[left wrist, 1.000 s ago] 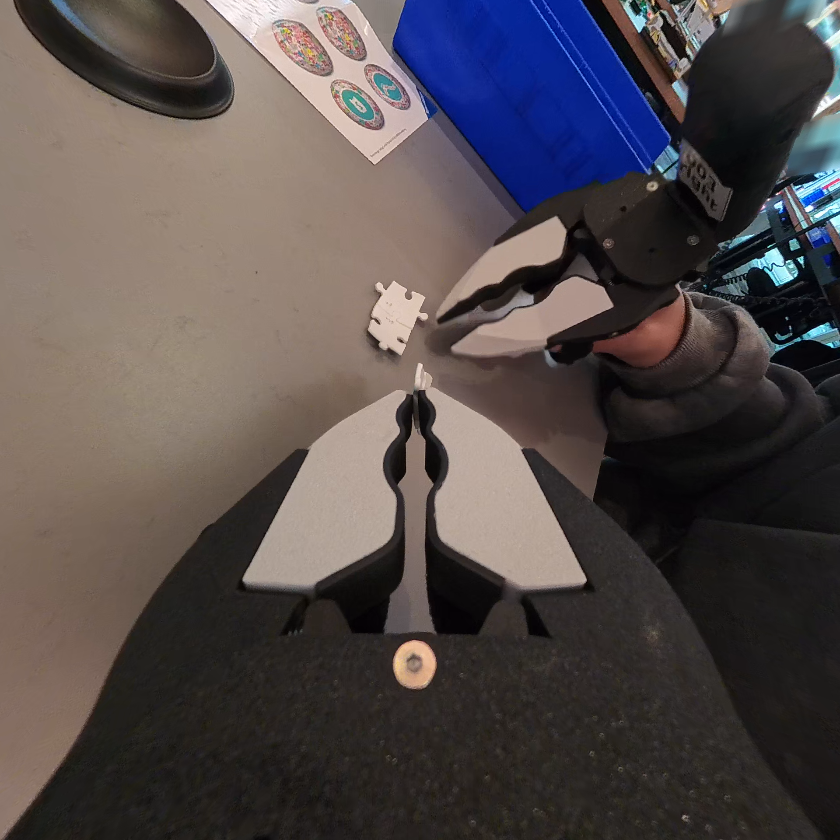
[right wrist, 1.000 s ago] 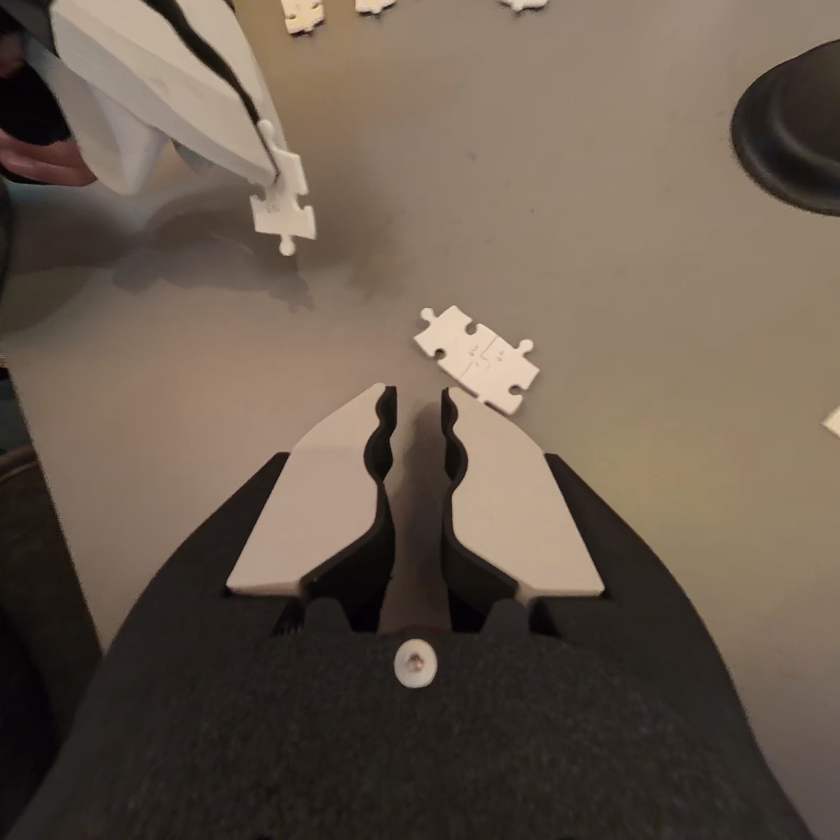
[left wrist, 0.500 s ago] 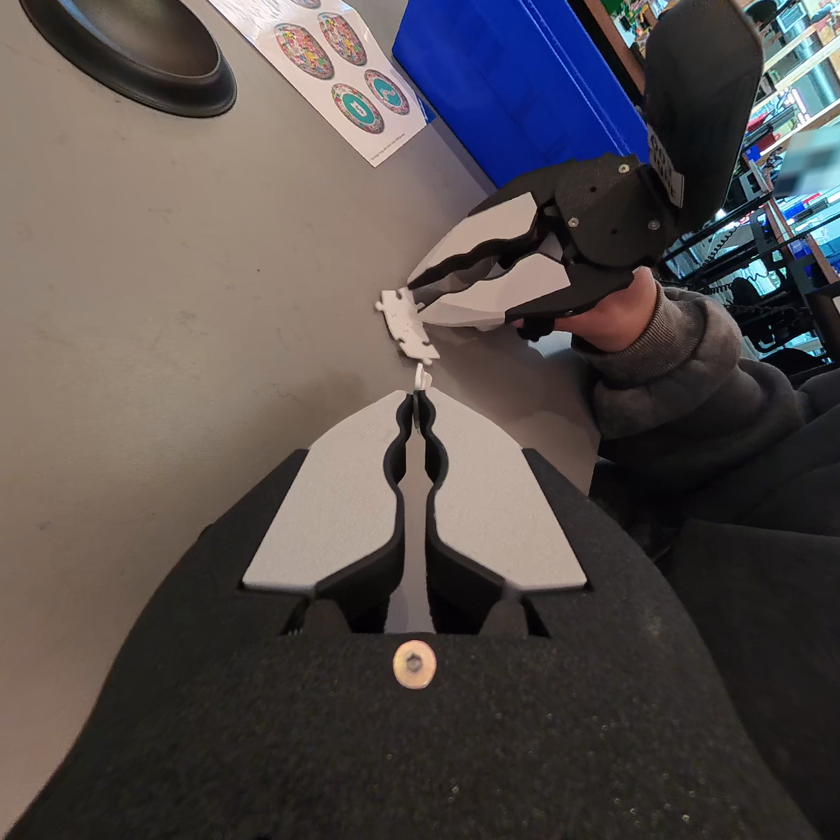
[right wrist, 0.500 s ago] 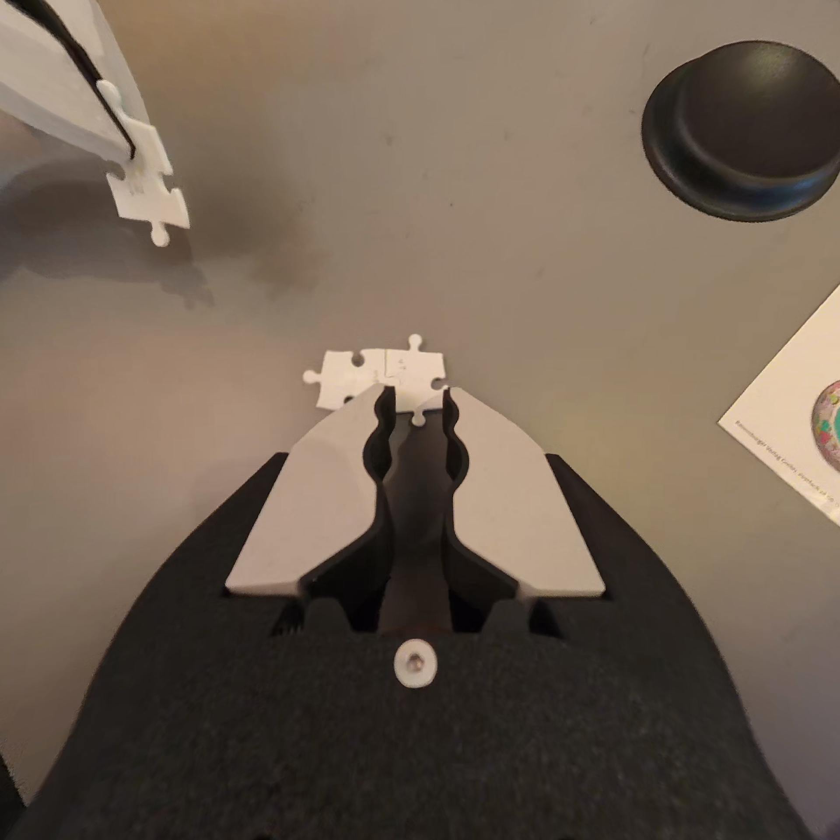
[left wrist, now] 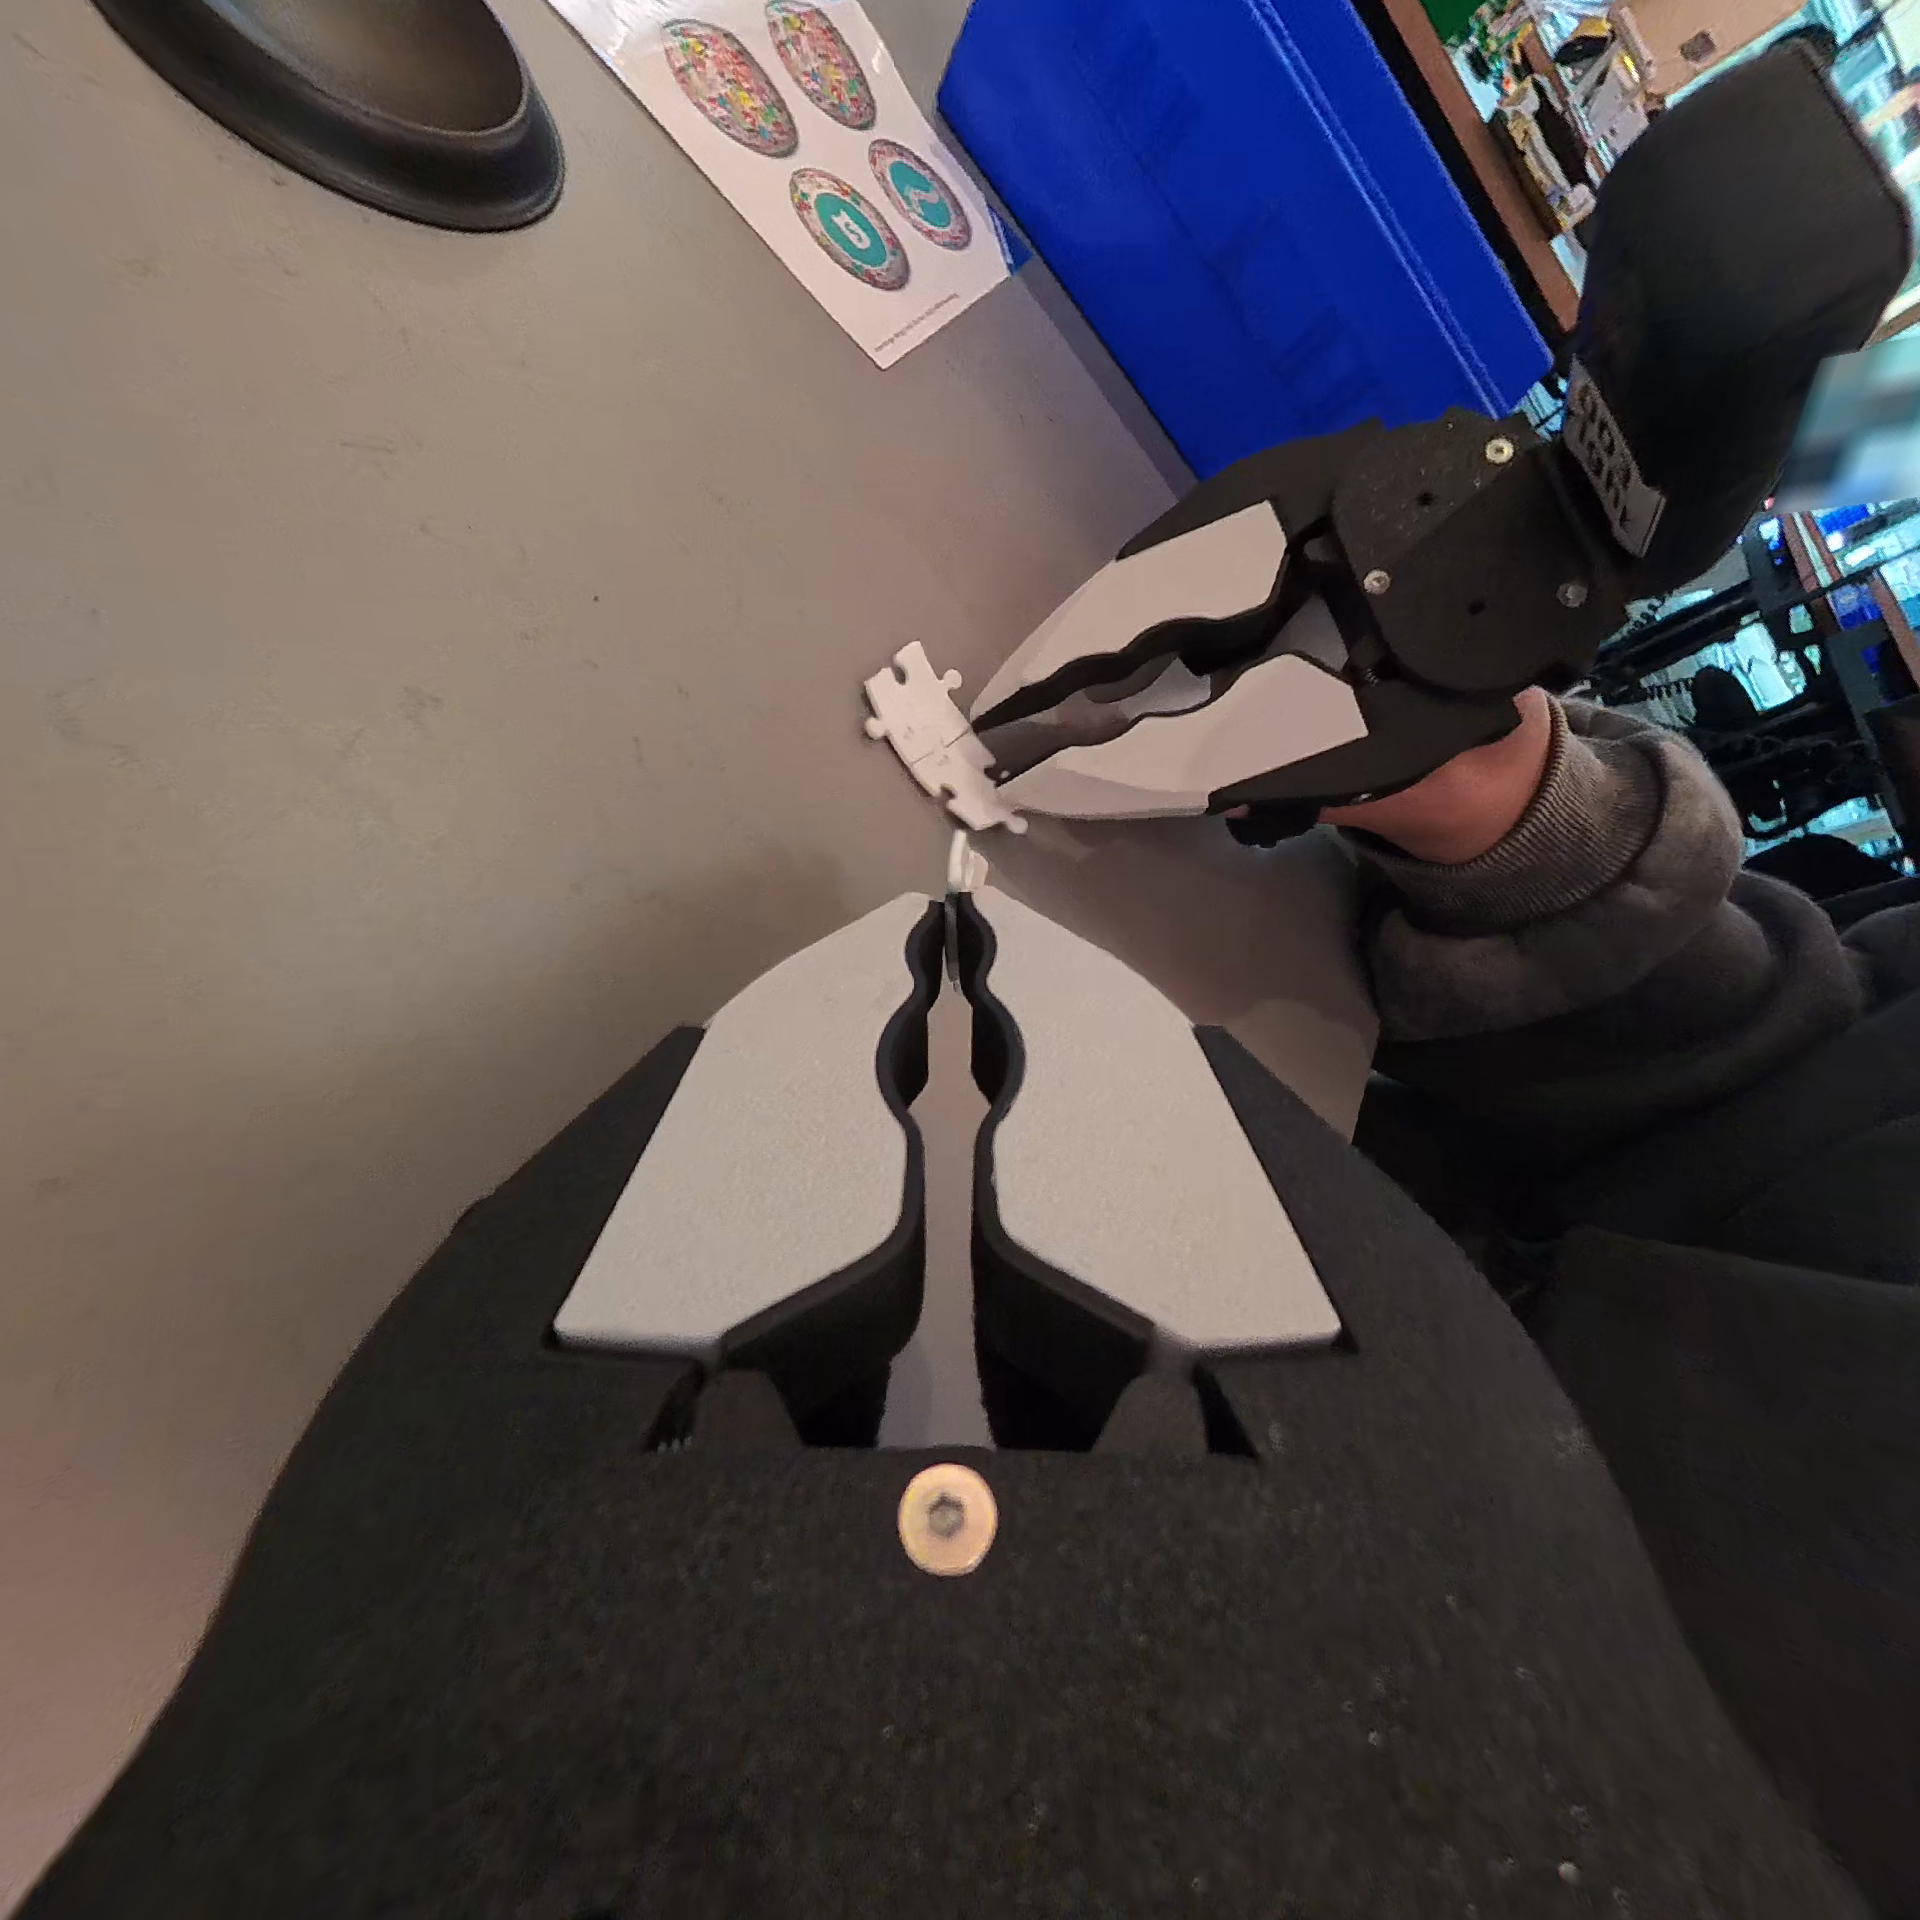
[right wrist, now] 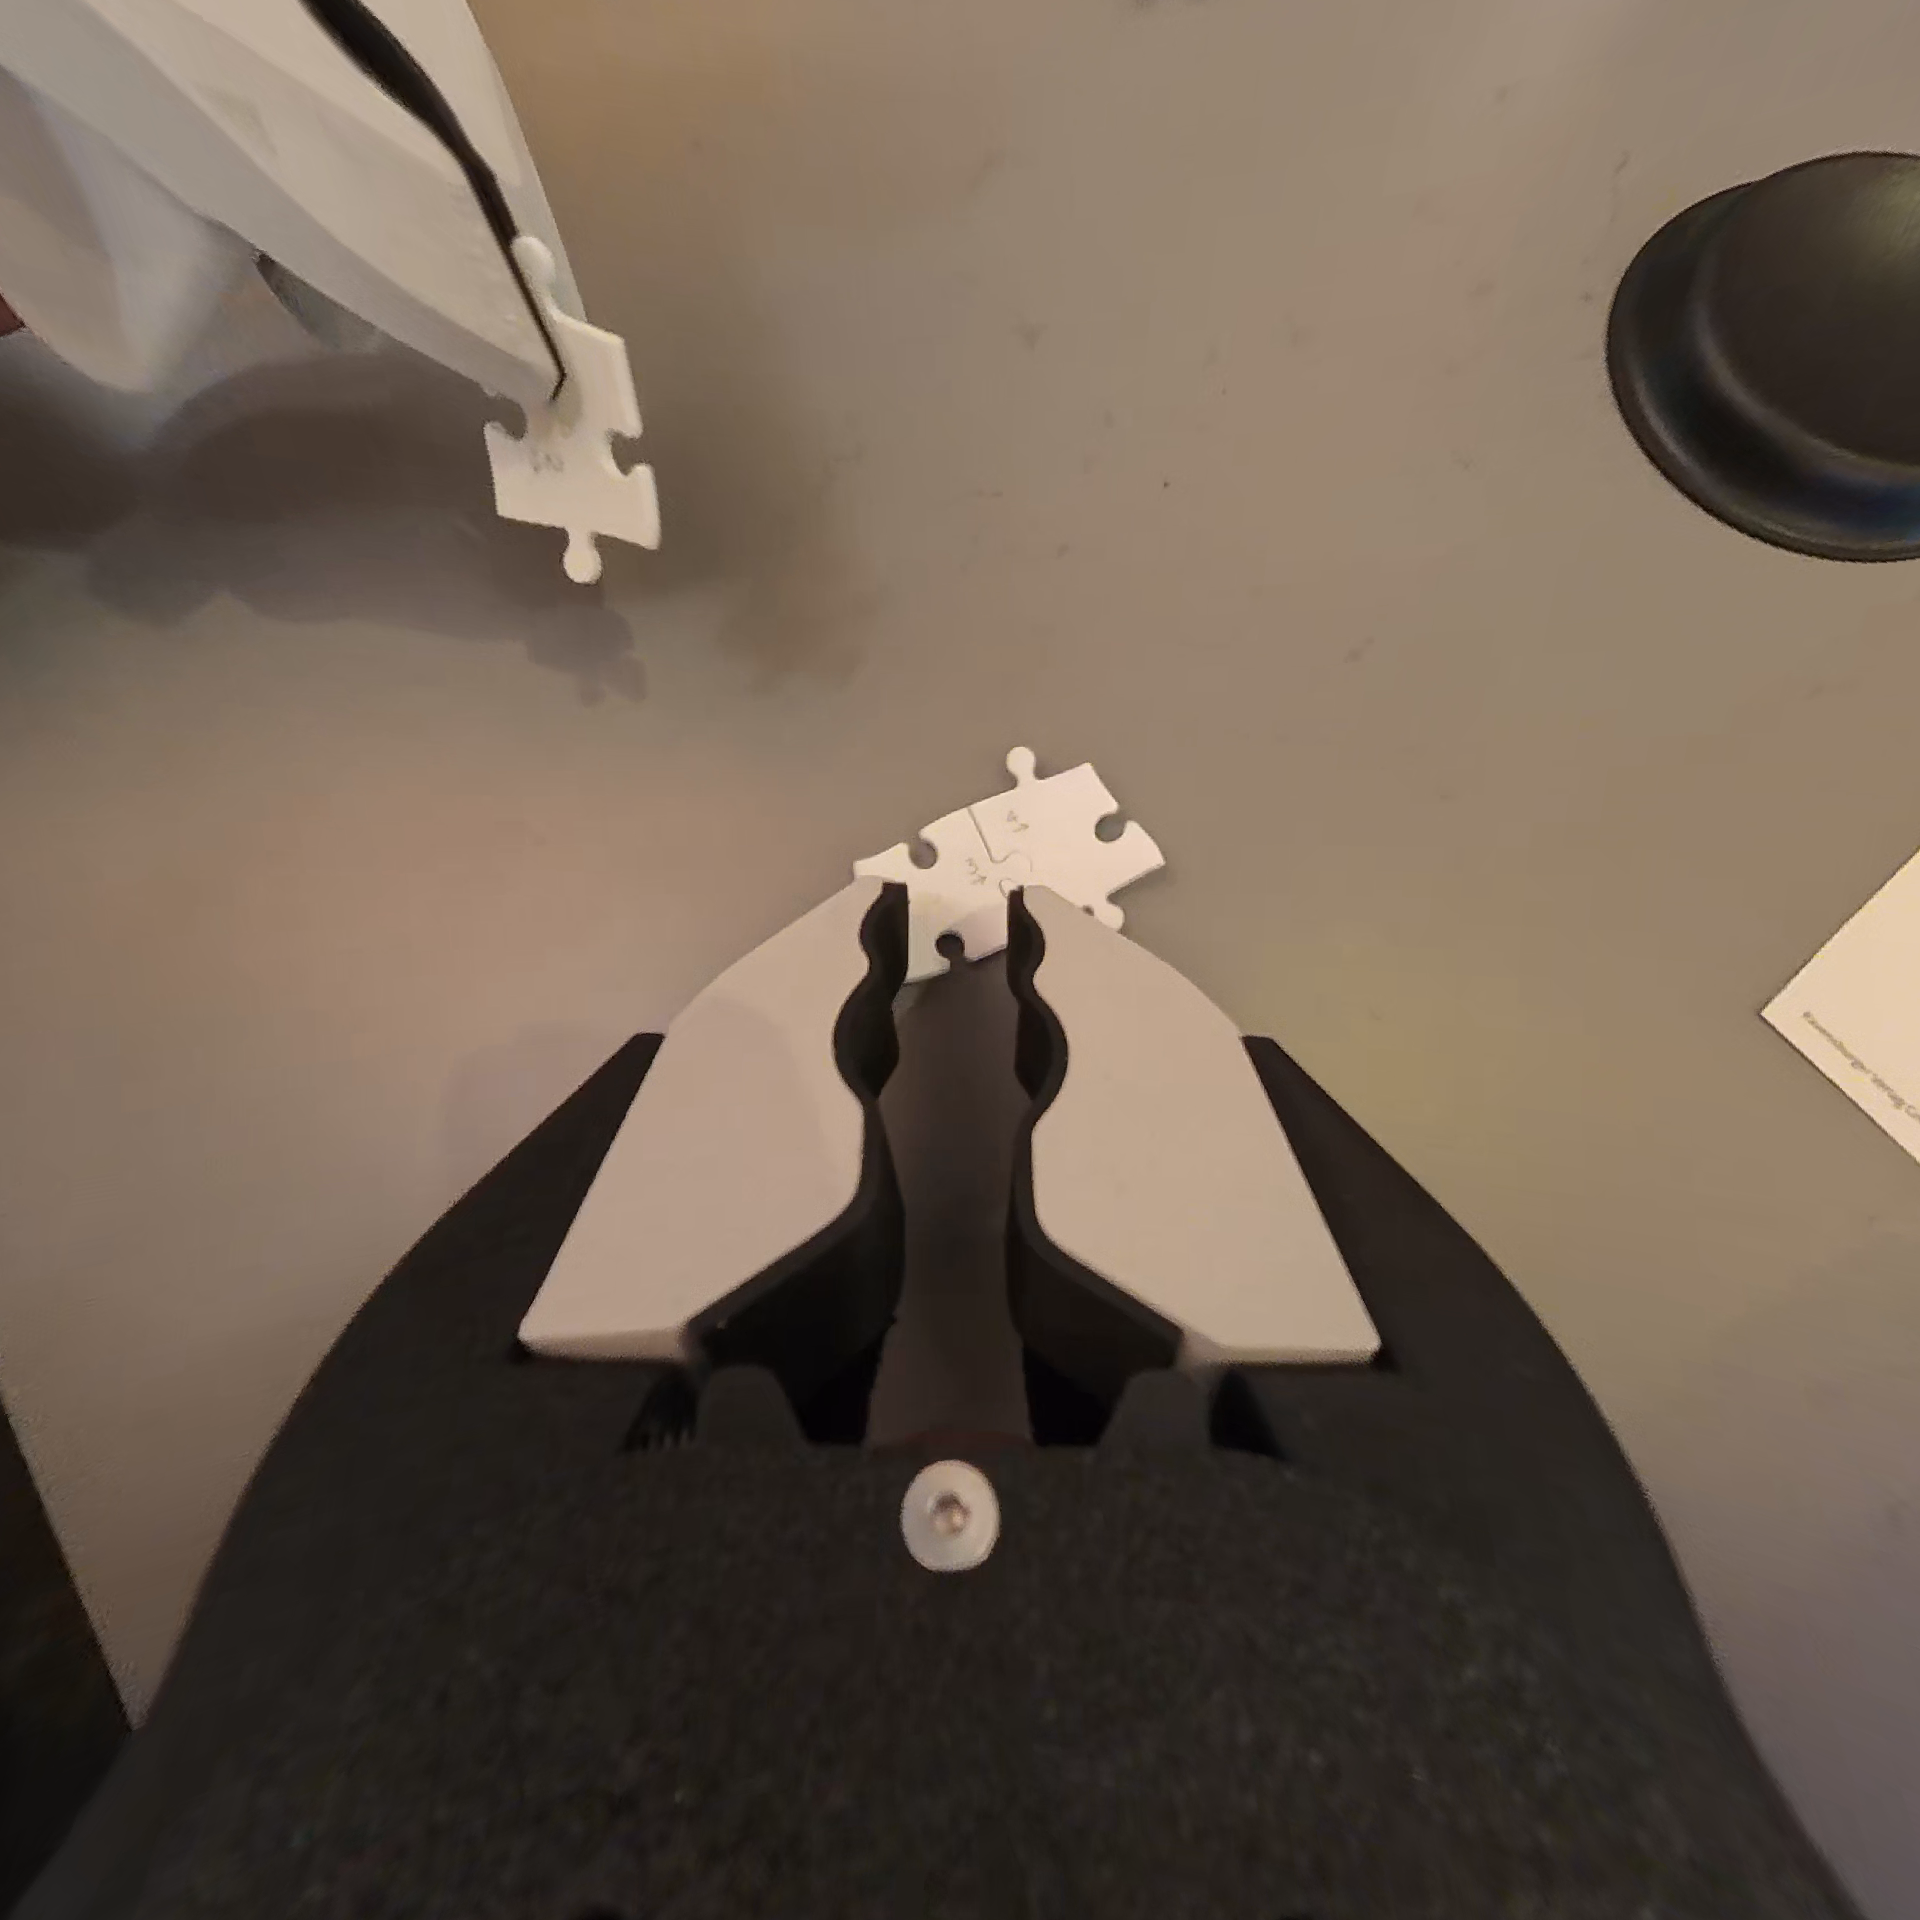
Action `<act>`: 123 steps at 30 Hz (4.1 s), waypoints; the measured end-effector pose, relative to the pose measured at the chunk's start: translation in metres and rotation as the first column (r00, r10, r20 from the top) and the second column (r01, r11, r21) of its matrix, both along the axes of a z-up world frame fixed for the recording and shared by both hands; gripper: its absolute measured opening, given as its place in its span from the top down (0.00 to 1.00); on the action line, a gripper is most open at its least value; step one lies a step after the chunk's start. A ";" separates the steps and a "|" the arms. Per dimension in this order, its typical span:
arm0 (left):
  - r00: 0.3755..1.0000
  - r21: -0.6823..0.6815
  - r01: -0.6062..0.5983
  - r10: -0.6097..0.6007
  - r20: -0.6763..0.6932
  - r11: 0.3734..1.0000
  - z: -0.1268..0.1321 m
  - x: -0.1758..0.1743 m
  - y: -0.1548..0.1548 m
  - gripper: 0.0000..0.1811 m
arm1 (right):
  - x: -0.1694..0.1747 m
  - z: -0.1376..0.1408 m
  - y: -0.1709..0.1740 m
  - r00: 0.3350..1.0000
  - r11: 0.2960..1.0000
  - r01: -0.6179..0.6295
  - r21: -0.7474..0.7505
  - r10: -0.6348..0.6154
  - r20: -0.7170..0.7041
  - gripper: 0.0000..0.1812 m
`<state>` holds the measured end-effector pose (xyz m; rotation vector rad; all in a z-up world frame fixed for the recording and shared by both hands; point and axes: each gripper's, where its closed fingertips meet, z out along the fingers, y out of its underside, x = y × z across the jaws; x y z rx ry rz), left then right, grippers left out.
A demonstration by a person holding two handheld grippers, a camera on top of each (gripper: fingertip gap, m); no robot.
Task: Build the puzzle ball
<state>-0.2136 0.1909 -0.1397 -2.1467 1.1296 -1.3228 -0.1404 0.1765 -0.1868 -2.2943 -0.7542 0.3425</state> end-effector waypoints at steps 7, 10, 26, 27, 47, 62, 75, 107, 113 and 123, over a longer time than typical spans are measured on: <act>0.976 -0.181 -0.195 0.208 0.060 0.964 -0.005 0.024 -0.002 0.99 | 0.003 -0.006 -0.001 1.000 1.000 -0.011 -0.012 0.011 0.007 0.92; 0.941 -0.265 -0.311 0.335 0.046 0.913 -0.014 0.034 -0.004 0.99 | 0.005 -0.006 -0.003 1.000 1.000 -0.019 -0.015 0.020 0.018 0.92; 0.831 -0.275 -0.547 0.552 -0.064 0.791 -0.034 0.056 -0.003 0.99 | -0.001 0.012 -0.012 0.997 0.996 -0.044 0.071 0.049 -0.063 0.96; 0.831 -0.280 -0.547 0.551 -0.072 0.789 -0.036 0.056 -0.004 0.99 | -0.002 0.011 -0.012 0.997 0.997 -0.049 0.068 0.053 -0.063 0.97; 0.820 -0.280 -0.565 0.568 -0.080 0.776 -0.041 0.057 -0.006 0.99 | -0.010 -0.001 -0.001 0.998 0.997 -0.064 0.049 0.065 -0.018 1.00; 0.809 -0.307 -0.576 0.583 -0.079 0.757 -0.040 0.049 -0.010 0.99 | 0.015 0.008 0.000 0.997 1.000 -0.003 0.012 0.003 -0.075 1.00; 0.801 -0.300 -0.590 0.590 -0.101 0.750 -0.042 0.051 -0.008 0.99 | -0.004 0.003 -0.005 0.995 0.997 -0.073 -0.004 0.073 -0.066 1.00; 0.825 -0.394 -0.541 0.559 -0.080 0.743 -0.039 0.053 -0.030 0.99 | 0.031 -0.001 0.004 0.998 0.998 0.056 -0.012 -0.056 -0.030 1.00; 0.820 -0.394 -0.549 0.567 -0.083 0.737 -0.040 0.047 -0.027 0.99 | 0.028 -0.002 0.009 0.997 0.997 0.077 0.009 -0.077 -0.014 1.00; 0.815 -0.396 -0.549 0.576 -0.060 0.736 -0.030 0.025 -0.016 0.99 | 0.008 -0.001 0.009 0.994 0.998 0.016 -0.055 -0.022 -0.108 0.86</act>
